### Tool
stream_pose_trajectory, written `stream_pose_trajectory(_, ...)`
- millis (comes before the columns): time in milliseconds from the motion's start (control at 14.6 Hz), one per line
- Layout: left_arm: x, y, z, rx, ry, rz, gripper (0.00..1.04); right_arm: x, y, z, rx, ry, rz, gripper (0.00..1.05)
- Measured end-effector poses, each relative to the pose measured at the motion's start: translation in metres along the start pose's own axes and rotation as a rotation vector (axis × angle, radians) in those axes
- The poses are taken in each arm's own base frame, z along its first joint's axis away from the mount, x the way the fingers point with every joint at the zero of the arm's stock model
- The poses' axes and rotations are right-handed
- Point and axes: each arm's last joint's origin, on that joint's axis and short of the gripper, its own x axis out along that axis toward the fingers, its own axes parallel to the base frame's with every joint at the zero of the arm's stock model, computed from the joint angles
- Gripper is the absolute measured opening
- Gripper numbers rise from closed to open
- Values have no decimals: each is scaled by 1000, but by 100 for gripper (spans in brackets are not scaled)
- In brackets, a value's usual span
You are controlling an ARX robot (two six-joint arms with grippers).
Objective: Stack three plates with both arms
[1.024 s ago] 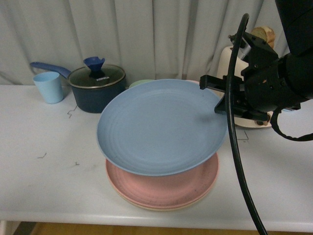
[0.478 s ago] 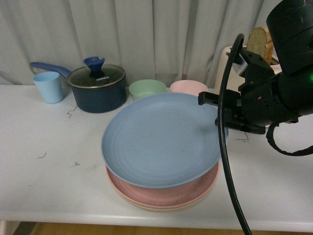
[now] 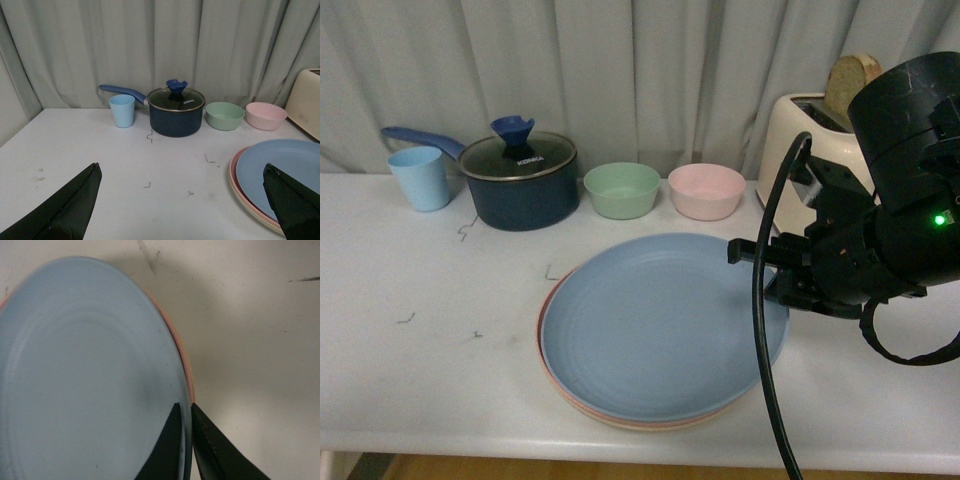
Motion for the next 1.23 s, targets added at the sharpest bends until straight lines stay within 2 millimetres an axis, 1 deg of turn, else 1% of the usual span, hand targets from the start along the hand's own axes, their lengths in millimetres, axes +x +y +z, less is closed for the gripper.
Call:
stream_pose_trajectory(137,0,0,0,0,0,0,98,0,-2,0,14,-10,3,27)
stream_pose_trajectory(205,0,0,0,0,0,0,98,-1,-5,0,18,-17,2,40)
stream_pose_trajectory(273,0,0,0,0,0,0,98,-6,-7,-1,29,-18,8,50)
stream_pose_trajectory(341,0,0,0,0,0,0,98,-19,-10,-2,38,-42,20,61)
stream_pose_trajectory(410,0,0,0,0,0,0,98,-40,-11,2,44,-96,45,72)
stream_pose_trajectory(478,0,0,0,0,0,0,98,-64,-6,14,36,-175,66,85)
stream_pose_trajectory(546,0,0,0,0,0,0,98,-73,-4,25,16,-285,73,95)
stream_pose_trajectory(614,0,0,0,0,0,-2,98,-66,-7,19,-68,-539,-15,85)
stream_pose_trajectory(683,0,0,0,0,0,2,98,-65,-21,-15,-153,-648,-150,73)
stream_pose_trajectory(751,0,0,0,0,3,6,98,-75,-35,-40,-203,-725,-209,60)
stream_pose_trajectory(819,0,0,0,0,1,3,98,-101,-39,-41,-222,-874,-217,47)
stream_pose_trajectory(888,0,0,0,0,0,3,98,-127,-38,-37,-229,-994,-215,36)
stream_pose_trajectory(956,0,0,0,0,1,3,98,-143,-40,-48,-239,-1017,-210,22)
stream_pose_trajectory(1024,0,0,0,0,0,3,98,-141,-46,-68,-251,-941,-213,9)
stream_pose_trajectory(1092,0,0,0,0,1,3,98,-142,-52,-84,-260,-888,-223,2)
stream_pose_trajectory(1229,0,0,0,0,1,3,98,-165,-54,-91,-254,-955,-232,2)
